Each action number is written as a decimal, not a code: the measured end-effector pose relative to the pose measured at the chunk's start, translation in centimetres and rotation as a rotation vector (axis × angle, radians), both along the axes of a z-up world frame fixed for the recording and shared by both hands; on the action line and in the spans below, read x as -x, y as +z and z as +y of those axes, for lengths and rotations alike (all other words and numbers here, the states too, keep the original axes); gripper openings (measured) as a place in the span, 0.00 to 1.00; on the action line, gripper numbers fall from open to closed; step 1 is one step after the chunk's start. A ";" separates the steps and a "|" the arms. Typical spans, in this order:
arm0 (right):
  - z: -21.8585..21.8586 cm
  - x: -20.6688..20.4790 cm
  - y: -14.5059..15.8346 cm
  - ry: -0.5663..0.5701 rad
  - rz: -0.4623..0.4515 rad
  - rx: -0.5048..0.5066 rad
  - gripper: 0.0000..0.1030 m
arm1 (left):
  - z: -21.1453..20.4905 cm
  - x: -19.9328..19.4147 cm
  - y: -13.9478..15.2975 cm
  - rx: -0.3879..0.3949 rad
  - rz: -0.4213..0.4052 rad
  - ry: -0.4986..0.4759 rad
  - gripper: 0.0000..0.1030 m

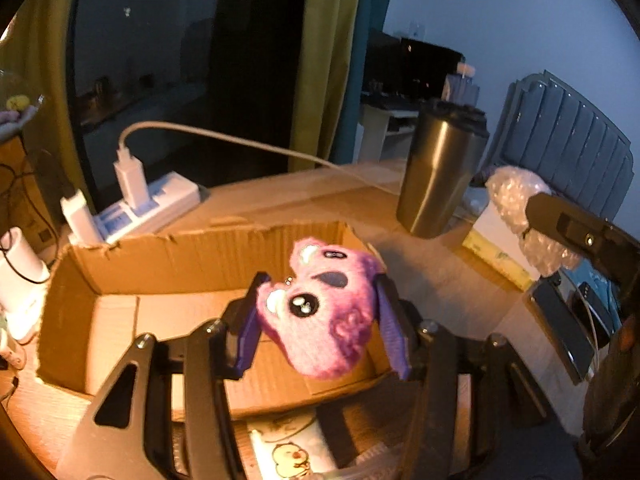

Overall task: Organize soft objects
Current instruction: 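Carry the pink plush into the cardboard box and open the left gripper while the right carries bubble wrap, then lower the bubble wrap into the cardboard box and open the right gripper, then move the left gripper to the brown fuzzy plush while the right approaches the cotton swab bag, then grasp the clear cotton swab bag with the right gripper while the left grasps the brown plush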

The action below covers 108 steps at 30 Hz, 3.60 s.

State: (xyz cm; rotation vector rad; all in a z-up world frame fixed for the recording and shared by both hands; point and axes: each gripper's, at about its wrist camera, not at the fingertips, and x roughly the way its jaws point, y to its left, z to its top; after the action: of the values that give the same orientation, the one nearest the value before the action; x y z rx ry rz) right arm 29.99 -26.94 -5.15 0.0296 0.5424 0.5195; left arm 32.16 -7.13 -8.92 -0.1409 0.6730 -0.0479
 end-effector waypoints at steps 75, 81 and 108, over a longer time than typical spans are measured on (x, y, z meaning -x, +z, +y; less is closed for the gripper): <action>10.0 10.7 -0.5 0.119 0.044 0.093 0.64 | 10.7 16.8 2.5 0.053 -0.097 0.156 0.74; 10.4 11.8 -1.4 0.111 0.061 0.107 0.67 | 11.4 18.4 1.8 0.066 -0.093 0.164 0.74; 9.7 11.4 -8.2 0.096 0.230 0.157 0.72 | 11.5 17.9 -4.2 0.052 0.090 0.162 0.74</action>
State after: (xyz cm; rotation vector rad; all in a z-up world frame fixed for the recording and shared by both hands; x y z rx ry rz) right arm 18.54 -17.28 -13.34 -0.0878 0.8111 0.5692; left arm 14.25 4.40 -13.12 -0.2484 0.7486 0.0973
